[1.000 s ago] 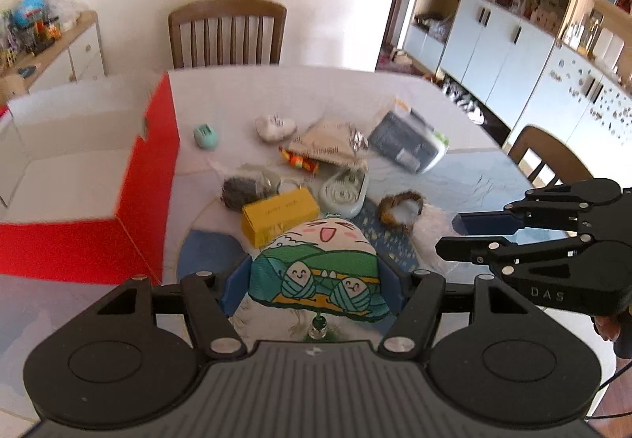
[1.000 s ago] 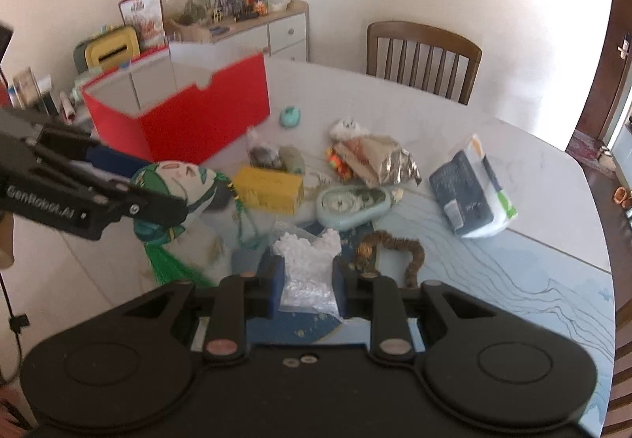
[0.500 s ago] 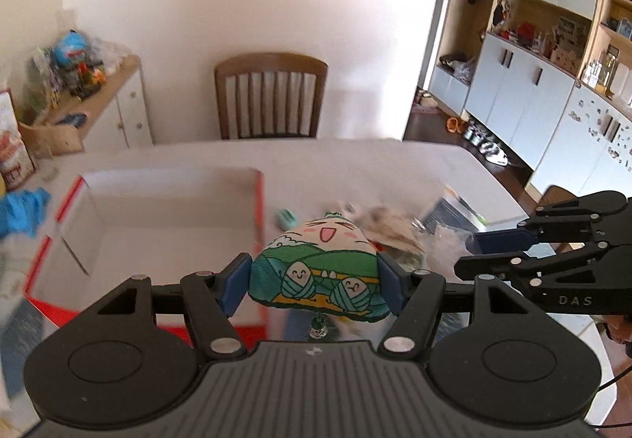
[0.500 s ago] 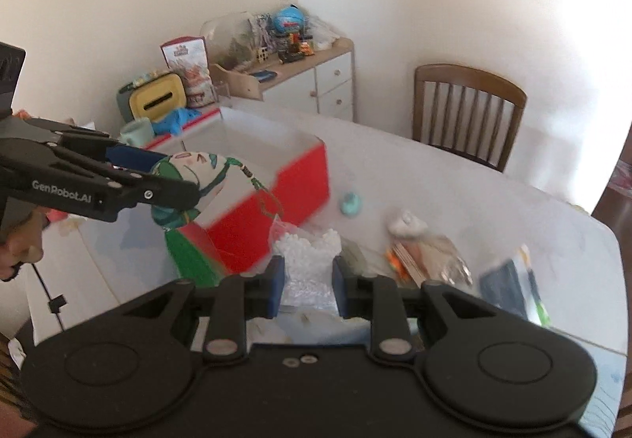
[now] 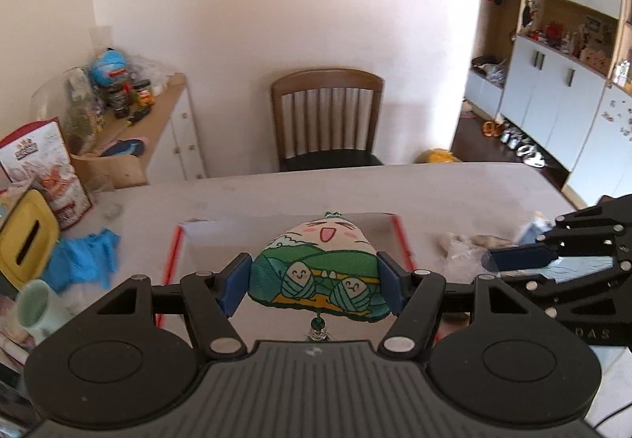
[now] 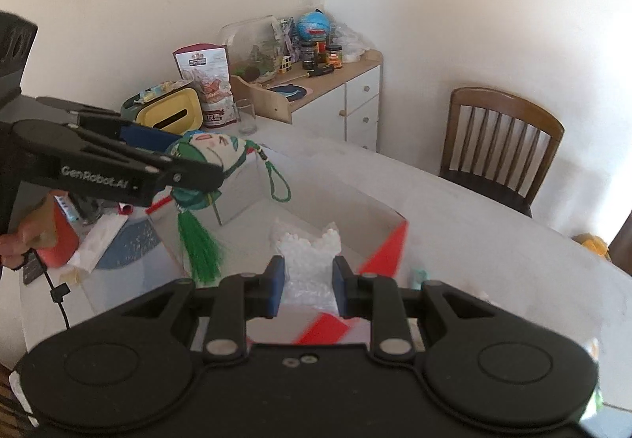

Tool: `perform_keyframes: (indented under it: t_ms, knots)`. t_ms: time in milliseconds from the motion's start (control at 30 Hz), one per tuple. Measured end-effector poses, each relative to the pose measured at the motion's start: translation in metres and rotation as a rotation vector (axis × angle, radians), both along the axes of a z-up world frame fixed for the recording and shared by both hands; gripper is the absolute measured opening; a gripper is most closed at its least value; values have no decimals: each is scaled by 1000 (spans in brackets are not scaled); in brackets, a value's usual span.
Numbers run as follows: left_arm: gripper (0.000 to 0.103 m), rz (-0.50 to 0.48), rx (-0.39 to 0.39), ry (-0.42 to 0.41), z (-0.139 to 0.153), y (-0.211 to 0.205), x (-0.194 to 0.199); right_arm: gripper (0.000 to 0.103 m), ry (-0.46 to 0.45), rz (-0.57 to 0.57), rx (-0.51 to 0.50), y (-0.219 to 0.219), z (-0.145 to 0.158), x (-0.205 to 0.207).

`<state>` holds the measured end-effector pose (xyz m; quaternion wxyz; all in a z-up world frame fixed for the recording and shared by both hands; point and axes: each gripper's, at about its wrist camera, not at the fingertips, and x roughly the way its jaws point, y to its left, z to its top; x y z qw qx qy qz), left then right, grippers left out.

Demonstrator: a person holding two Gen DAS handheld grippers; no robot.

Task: Organize objects
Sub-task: 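Lift the plush keychain and white bag and carry both over the cardboard box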

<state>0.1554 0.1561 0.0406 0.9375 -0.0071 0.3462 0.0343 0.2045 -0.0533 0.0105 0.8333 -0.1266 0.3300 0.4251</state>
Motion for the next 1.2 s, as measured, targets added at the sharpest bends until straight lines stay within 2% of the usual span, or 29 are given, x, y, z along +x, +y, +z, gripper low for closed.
perform_keyframes:
  t_ms: [133,233,500,867,1000,1200]
  knots:
    - [67,11,17,15,-8,26,15,24,-1,-6,-20,34,-6,4]
    - [67,12,9,48,-24,42,29,24,6,-13,-48,56,-16,9]
    - [67,-18,6,143,-72,65,60,24,39,-24,-150,96,-63,26]
    - [67,-77,5,286,-134,66,95,24,133,-45,-300,117,-124,37]
    - [67,-95,-2,342,-151,62,104,25,168,-42,-340,122,-133,37]
    - [69,-110,-12,433,-165,62,112,25,171,-28,-396,125,-140,30]
